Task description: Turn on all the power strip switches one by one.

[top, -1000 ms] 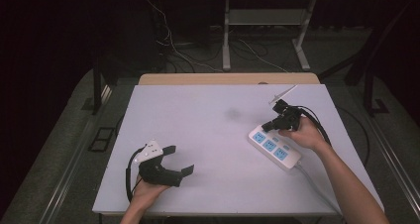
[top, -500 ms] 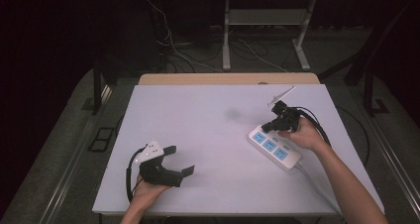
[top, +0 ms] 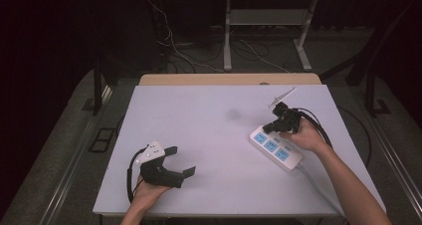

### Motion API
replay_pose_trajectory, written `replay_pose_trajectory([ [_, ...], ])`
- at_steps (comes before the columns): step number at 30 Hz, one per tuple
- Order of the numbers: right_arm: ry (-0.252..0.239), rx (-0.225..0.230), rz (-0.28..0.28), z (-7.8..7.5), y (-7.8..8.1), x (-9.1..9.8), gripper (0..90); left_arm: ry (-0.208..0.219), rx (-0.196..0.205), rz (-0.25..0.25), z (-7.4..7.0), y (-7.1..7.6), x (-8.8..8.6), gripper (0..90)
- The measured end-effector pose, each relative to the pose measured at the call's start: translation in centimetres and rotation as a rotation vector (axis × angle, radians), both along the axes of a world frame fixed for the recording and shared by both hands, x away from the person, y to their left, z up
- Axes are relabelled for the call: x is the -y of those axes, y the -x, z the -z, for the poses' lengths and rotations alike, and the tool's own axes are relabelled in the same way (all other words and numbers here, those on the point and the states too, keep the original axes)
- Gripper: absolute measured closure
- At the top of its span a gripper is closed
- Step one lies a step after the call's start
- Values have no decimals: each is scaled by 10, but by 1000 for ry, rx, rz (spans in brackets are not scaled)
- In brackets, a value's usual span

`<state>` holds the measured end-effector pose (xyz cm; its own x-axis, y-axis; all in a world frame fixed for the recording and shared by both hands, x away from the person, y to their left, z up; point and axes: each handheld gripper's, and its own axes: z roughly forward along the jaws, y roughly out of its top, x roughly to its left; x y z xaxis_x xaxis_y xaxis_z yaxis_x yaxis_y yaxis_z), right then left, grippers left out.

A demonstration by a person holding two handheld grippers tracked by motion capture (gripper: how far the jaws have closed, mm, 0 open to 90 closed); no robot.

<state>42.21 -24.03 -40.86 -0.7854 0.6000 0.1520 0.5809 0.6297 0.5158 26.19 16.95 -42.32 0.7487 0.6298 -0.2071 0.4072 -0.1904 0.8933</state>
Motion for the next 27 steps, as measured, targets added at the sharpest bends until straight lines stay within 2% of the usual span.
replay_pose_trajectory([
  [8, -5, -6, 10, -2, -1, 1, 900, 4, -3, -2, 0, 0, 0, 0],
  [12, -27, -1, 13, -4, -1, 2, 900, 4, -3, -3, 0, 0, 0, 0],
  [25, -64, 25, 61, -23, 6, 17, 897, 10, -1, -4, -1, 1, 0, 0],
  [27, -77, 33, 72, -27, 8, 21, 855, 12, 0, -5, -1, 1, 0, 0],
])
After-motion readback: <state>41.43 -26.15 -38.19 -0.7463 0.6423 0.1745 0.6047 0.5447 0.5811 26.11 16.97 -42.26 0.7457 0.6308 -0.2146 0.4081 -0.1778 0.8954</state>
